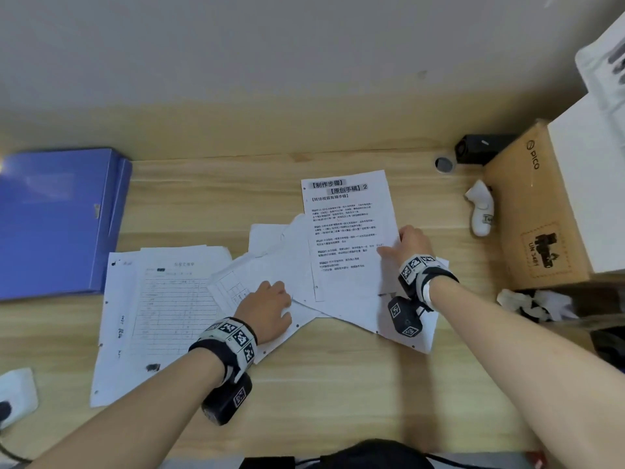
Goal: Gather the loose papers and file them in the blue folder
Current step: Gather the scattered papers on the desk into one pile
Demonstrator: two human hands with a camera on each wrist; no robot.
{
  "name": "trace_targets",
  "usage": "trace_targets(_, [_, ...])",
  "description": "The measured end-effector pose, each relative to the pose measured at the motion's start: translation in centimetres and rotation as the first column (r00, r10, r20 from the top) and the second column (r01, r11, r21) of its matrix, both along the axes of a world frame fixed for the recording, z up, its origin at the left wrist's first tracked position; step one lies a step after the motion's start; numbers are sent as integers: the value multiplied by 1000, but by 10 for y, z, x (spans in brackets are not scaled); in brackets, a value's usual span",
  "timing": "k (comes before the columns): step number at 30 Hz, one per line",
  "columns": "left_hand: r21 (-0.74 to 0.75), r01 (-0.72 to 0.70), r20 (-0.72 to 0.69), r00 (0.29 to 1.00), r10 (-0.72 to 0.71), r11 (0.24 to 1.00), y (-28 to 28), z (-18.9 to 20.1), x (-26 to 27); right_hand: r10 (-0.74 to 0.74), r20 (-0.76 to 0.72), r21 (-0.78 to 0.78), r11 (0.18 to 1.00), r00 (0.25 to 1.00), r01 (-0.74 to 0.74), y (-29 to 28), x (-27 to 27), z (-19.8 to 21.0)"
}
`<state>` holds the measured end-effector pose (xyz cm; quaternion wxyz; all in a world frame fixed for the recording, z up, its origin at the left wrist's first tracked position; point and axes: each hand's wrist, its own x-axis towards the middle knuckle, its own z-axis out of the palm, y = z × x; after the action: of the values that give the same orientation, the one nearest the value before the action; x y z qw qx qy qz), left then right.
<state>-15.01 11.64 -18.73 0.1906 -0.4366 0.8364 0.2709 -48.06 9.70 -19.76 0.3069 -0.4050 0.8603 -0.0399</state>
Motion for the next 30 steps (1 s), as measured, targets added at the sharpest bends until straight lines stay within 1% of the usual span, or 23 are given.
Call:
trace_targets(2, [28,-158,-57,986,159,987,-2,2,-11,-18,32,1,1000,999,18,0,-2,-6])
trace_targets(4, [98,-349,-120,925,359,932,-7,4,-25,-51,100,-39,998,994,55,4,-2,-8])
trace_targets(6, [201,-528,-151,815,559,825,-13,0,-39,-65,174,-76,994,983,79,10,-2,-11])
trace_targets(8, [291,-653,-186,678,711,699,-19,-6,-49,-120,240,-86,986,963,144,16,-1,-13])
trace_targets(10, [334,-716,-211,577,789,613,-24,-13,-56,-209,289,-117,961,934,252,22,-1,-14])
trace_targets(11, [333,-735,-223,547,807,590,-28,-16,-57,-232,296,-167,942,926,290,24,-2,-13])
trace_targets(13, [306,-763,-258,510,821,570,-35,-17,-58,-276,263,-288,892,924,349,27,-12,-9])
trace_targets(15, [283,-775,-300,488,819,565,-43,-15,-55,-318,216,-362,852,923,378,27,-30,0])
trace_targets(17, [271,-770,-326,492,807,578,-53,-11,-49,-349,187,-380,836,918,395,27,-49,11])
trace_targets(21, [254,-765,-340,503,795,592,-70,-9,-34,-370,111,-340,858,922,385,38,-71,18])
trace_targets(23, [264,-764,-329,502,800,589,-75,-11,-30,-316,106,-338,880,943,333,43,-74,20])
trace_targets(26, [275,-747,-321,522,790,605,-83,-14,-31,-169,177,-324,920,970,219,50,-69,20])
trace_targets(28, [299,-728,-307,539,784,617,-91,-14,-35,-61,197,-310,943,979,121,54,-63,17])
trace_targets(30, [339,-715,-284,542,791,612,-98,-15,-39,58,187,-282,960,981,-3,56,-58,11])
